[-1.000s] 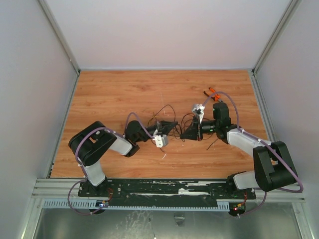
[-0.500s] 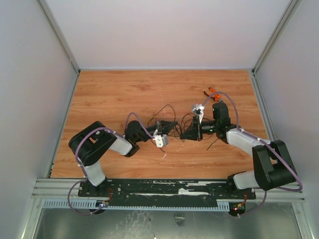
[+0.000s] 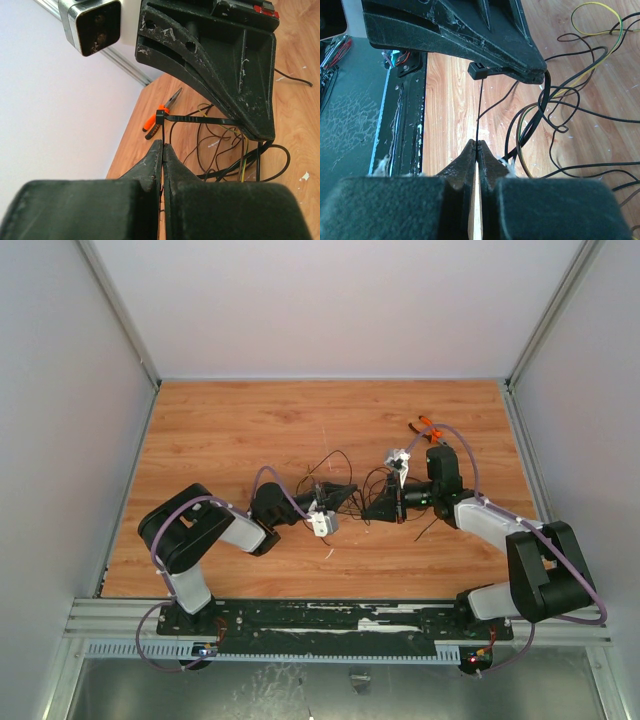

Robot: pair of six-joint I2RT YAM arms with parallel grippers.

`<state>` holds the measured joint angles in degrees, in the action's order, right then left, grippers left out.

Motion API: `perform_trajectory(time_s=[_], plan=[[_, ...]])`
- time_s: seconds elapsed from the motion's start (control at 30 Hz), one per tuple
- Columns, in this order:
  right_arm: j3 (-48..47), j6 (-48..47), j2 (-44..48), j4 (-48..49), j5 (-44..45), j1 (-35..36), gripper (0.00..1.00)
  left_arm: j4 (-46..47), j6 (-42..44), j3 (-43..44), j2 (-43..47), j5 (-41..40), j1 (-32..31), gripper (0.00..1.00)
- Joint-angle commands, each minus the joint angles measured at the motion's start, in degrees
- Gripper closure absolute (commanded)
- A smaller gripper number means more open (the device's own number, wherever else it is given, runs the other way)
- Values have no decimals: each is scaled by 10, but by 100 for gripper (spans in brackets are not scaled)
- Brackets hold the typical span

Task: Zip-tie the wires
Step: Tie the cable at the center of the board.

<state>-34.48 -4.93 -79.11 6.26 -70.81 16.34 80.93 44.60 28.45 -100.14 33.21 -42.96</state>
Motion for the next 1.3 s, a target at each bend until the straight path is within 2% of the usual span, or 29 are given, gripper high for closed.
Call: perform_trajectory(time_s=[0.0,0.33,1.27], plan=[[-13,1,4,4,-19,-4,100,29,2,-3,-7,-5,-5,100],[-4,-12,8,-15,-20,-4,100,37,-8,-2,-12,-9,-5,100],[-5,11,0,9,-11,-4,100,36,-3,-7,-7,-12,-8,100]])
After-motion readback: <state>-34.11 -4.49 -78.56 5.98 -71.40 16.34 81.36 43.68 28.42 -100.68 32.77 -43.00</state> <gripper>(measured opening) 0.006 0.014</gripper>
